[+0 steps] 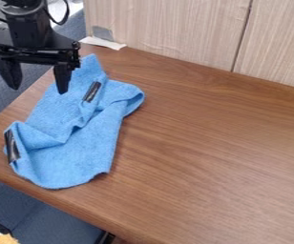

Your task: Move the cloth from top left to bottom right

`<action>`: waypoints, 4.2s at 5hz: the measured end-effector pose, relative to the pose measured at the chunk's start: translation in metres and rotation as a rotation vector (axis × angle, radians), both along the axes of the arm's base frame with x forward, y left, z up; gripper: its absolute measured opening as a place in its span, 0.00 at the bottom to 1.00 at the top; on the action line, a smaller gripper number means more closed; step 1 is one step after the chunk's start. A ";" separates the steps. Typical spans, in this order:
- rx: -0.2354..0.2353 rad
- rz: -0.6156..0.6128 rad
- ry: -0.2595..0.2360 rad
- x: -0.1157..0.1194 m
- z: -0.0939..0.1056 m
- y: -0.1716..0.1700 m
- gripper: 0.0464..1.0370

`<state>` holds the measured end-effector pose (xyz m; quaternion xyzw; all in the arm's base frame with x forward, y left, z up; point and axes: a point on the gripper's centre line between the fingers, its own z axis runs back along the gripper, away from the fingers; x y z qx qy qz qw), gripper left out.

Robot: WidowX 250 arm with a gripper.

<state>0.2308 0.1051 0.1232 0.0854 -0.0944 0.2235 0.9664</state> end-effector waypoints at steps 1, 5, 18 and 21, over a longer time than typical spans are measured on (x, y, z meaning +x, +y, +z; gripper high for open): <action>-0.010 0.003 0.020 0.000 -0.006 -0.001 0.96; -0.111 -0.044 0.095 0.075 -0.053 -0.006 0.96; -0.193 -0.611 0.138 0.020 -0.097 -0.195 0.96; -0.213 -0.605 0.042 0.025 -0.049 -0.188 0.96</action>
